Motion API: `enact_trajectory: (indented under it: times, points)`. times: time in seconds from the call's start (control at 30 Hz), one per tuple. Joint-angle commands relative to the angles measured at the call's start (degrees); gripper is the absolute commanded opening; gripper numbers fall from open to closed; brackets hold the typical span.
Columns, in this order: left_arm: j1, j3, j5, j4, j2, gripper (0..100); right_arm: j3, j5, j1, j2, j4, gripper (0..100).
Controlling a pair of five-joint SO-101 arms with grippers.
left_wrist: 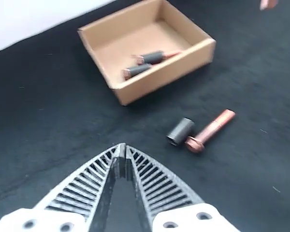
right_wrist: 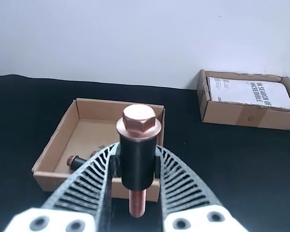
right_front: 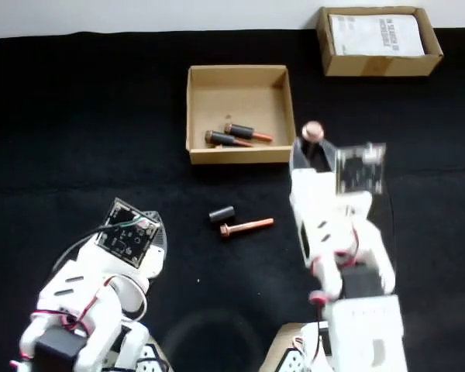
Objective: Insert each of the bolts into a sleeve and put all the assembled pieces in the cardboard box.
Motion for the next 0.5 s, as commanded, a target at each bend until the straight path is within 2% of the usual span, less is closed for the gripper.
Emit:
enact_trajectory:
  times: [0.0,0.07,0.13,0.33,0.47]
  points:
    - [-5.05,8.66,-0.26,-7.21,-4.53,2,-17.1,-0.35,0.48,16.66,0.04,0.8]
    - [-7.43,11.91,1.93,-9.93,-3.12,2,-25.71,-0.26,0.48,24.84,3.56,0.8]
    - [-9.1,15.6,8.09,-12.92,-3.21,1,-33.98,0.35,-0.22,33.1,6.2,0.8]
    - [-13.58,22.9,24.88,-24.18,-3.38,1,-56.22,13.8,-4.0,55.16,10.24,0.8]
    - [-17.1,27.38,32.0,-29.89,-3.38,1,-68.62,21.8,-5.58,66.51,12.62,0.8]
